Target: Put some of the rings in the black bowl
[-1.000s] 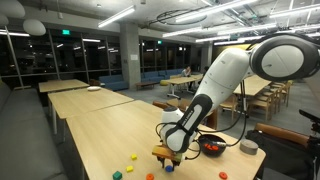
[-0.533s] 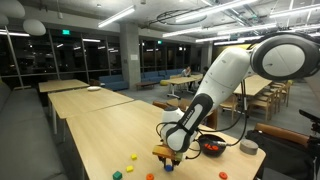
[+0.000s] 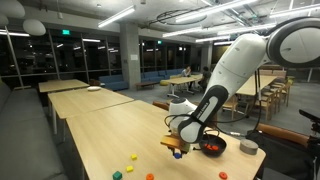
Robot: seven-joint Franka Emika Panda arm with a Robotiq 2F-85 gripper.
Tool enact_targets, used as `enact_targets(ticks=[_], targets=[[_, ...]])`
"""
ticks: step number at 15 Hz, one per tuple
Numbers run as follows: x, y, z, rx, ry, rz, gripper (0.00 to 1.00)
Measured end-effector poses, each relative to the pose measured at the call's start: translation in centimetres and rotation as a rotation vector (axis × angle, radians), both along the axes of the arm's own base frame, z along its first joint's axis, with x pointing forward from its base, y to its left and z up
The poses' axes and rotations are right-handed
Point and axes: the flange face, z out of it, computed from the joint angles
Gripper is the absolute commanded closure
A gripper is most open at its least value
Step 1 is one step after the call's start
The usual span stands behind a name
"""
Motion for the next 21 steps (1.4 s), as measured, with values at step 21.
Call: enact_targets(ticks=[21], targets=[[-13.2,-16.5,5.8,-0.199,0.025,-0.321,0.82]])
